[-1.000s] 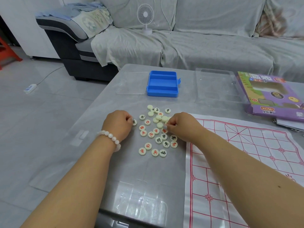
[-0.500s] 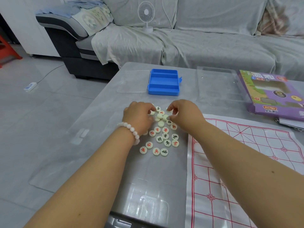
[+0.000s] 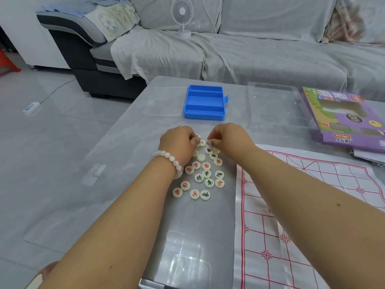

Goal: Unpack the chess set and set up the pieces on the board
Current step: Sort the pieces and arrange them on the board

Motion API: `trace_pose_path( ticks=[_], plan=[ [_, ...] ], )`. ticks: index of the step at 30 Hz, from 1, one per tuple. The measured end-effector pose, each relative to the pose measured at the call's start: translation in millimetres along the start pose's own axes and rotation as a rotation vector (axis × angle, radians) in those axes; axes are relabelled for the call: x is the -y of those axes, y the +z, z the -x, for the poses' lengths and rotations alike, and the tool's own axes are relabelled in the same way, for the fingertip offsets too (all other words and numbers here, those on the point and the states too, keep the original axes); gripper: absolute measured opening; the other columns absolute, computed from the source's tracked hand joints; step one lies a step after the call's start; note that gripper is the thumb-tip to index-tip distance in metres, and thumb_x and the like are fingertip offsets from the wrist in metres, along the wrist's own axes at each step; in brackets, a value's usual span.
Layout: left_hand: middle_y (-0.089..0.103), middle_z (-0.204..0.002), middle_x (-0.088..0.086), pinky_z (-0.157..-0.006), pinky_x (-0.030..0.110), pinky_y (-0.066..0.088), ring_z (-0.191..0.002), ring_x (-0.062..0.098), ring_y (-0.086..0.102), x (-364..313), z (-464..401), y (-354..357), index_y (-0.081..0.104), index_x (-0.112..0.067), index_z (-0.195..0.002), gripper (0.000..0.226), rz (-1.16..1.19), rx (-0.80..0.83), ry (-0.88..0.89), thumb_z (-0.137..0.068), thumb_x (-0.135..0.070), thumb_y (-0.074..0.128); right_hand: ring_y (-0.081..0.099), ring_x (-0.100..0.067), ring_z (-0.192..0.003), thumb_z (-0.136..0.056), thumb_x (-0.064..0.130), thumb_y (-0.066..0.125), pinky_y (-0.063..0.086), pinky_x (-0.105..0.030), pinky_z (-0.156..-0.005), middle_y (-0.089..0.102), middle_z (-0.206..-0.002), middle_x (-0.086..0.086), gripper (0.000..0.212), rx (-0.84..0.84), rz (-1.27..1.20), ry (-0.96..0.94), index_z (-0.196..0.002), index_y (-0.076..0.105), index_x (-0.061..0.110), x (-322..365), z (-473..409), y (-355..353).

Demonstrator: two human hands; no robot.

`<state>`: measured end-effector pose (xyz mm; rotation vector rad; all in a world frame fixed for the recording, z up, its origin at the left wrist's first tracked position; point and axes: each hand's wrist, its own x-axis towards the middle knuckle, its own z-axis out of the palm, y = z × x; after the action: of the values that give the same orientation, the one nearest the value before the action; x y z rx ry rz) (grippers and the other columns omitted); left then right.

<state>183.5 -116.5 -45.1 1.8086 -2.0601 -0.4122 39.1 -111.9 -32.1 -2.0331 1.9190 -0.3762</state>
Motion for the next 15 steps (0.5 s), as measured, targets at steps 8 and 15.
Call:
trace_pose_path(
  ticks=[8, 15],
  plan=[
    [0.066, -0.092, -0.001, -0.086, 0.037, 0.047, -0.092, 0.019, 0.057, 6, 0, 1, 0.060, -0.023, -0.093, 0.013, -0.089, -0.036, -0.020, -0.093, -0.033, 0.050, 0.060, -0.019, -0.095, -0.092, 0.022, 0.057, 0.047, -0.028, -0.083, 0.067, -0.103, -0.003, 0.016, 0.023, 0.009, 0.023, -0.104, 0.067, 0.017, 1, -9, -1],
    [0.059, -0.097, -0.002, -0.080, 0.031, 0.045, -0.097, 0.017, 0.051, 15, 3, -6, 0.065, -0.025, -0.096, 0.012, -0.056, -0.015, 0.065, -0.092, -0.028, 0.054, 0.055, -0.012, -0.087, -0.089, 0.020, 0.062, 0.039, -0.023, -0.073, 0.064, -0.099, 0.003, 0.015, -0.062, -0.002, 0.012, -0.100, 0.072, 0.020, -16, -6, -15]
  ],
)
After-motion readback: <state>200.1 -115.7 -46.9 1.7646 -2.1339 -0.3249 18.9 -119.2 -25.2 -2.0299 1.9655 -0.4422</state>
